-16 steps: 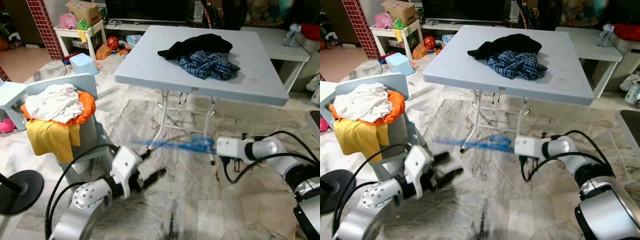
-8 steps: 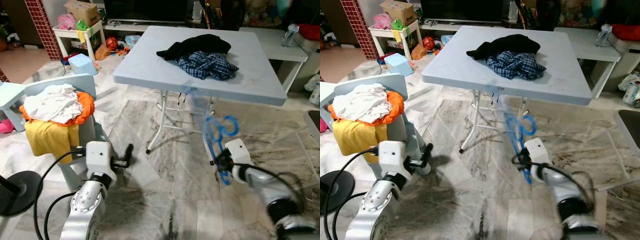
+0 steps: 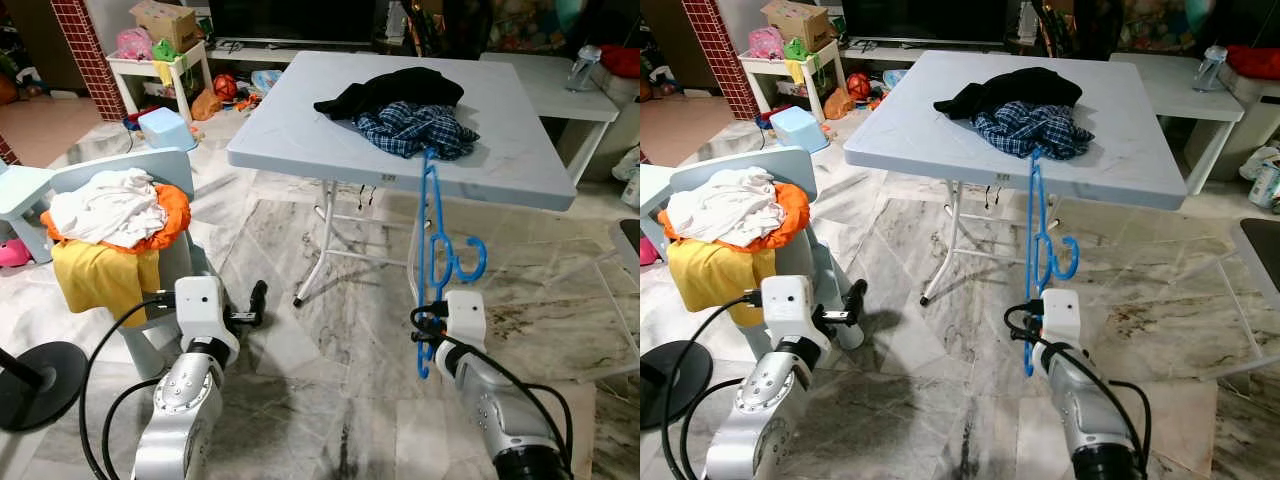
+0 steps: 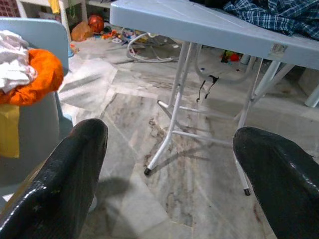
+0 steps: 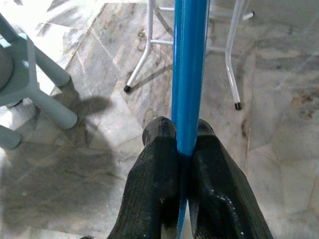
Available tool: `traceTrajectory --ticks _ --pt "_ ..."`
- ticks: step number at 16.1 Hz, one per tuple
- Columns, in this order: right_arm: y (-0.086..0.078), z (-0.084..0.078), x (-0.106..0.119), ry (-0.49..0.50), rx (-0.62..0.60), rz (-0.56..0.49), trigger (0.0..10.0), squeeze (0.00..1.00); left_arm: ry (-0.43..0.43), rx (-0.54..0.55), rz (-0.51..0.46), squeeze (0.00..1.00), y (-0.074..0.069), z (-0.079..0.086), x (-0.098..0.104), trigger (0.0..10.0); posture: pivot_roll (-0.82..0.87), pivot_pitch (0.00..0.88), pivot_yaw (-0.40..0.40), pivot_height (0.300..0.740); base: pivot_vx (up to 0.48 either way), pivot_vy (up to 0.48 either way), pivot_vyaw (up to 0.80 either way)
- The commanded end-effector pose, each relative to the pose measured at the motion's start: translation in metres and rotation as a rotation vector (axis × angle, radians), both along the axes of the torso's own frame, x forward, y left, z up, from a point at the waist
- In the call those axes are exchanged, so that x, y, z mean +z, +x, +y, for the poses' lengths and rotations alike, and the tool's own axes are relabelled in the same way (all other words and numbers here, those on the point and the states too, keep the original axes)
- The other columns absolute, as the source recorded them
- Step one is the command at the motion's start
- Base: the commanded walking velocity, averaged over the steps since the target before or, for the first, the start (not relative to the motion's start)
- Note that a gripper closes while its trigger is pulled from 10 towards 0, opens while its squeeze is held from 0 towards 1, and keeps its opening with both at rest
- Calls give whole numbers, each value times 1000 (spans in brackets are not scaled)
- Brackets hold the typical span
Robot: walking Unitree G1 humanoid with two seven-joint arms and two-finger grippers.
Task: Hang hanger
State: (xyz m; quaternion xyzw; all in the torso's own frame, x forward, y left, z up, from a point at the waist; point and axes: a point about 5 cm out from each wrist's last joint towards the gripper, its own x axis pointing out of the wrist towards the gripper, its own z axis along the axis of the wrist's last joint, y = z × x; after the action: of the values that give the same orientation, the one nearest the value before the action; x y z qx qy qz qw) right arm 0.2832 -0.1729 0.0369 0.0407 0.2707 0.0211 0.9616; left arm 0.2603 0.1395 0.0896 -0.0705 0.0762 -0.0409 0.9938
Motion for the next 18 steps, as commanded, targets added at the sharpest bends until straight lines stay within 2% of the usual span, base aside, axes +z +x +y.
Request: traceTrajectory --ticks 1,3,6,7,13,18 --pt "2 1 10 -4 -17 -14 10000 0 -14 -2 14 0 3 -1 0 10000 -112 0 9 740 0 0 -644" --pt "1 2 13 -9 -30 -9 10000 0 -20 1 19 0 3 -1 -1 10000 -109 0 8 740 0 0 -722" --pt "2 -1 16 -26 -47 -1 10000 0 -33 -1 32 0 3 -1 -2 10000 -107 0 7 740 0 290 0" --pt "2 -1 16 -32 -50 0 10000 0 -33 -3 34 0 4 -2 -2 10000 -108 0 7 740 0 296 -800" --pt "3 -1 17 -37 -58 10 10000 0 -35 -8 42 0 7 -2 -2 10000 -105 0 3 740 0 346 0" --pt "6 -6 24 -52 -98 -34 10000 0 -40 -17 45 0 8 -3 -1 10000 -109 0 5 740 0 426 0"
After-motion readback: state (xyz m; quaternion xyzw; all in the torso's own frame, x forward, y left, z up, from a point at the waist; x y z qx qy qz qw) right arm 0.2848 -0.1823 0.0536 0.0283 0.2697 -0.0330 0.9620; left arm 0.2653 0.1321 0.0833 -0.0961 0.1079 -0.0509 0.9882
